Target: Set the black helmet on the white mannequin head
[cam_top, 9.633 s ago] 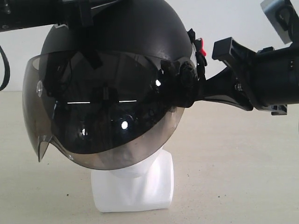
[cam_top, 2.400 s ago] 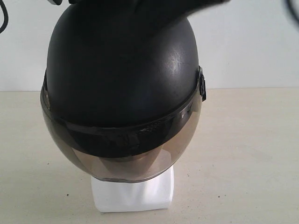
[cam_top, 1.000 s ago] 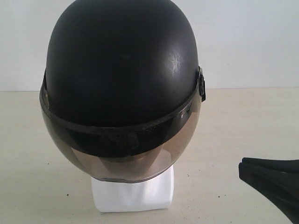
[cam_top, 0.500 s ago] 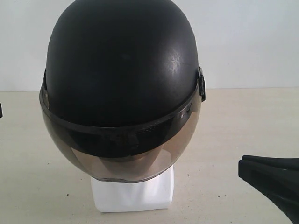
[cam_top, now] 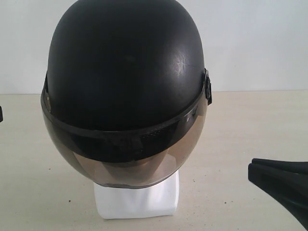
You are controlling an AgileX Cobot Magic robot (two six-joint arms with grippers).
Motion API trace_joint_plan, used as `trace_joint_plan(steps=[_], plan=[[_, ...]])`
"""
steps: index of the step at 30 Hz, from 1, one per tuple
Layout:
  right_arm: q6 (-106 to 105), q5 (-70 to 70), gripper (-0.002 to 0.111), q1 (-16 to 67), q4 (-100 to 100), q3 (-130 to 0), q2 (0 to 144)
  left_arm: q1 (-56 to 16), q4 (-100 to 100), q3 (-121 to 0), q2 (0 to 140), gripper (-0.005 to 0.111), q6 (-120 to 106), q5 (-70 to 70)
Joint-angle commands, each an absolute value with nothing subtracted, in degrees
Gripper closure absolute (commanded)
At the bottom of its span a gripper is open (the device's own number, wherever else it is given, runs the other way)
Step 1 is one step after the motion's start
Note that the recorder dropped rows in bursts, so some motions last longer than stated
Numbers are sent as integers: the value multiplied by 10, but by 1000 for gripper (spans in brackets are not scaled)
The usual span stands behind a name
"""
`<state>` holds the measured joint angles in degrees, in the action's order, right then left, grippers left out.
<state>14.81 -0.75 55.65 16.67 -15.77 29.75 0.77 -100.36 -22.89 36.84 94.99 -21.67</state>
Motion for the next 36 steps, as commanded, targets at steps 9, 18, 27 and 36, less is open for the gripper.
trace_joint_plan(steps=[9, 18, 27, 36], plan=[[157, 49, 108, 255, 170, -152, 172, 10, -999, -226, 364, 102, 955, -210], [160, 48, 108, 62, 170, -67, 144, 10, -999, -226, 364, 102, 955, -210], [157, -34, 108, 56, 172, 0, 0, 10, -999, -226, 364, 102, 955, -210], [117, -128, 108, 57, 127, 0, 0, 10, -999, -226, 364, 102, 955, -210]])
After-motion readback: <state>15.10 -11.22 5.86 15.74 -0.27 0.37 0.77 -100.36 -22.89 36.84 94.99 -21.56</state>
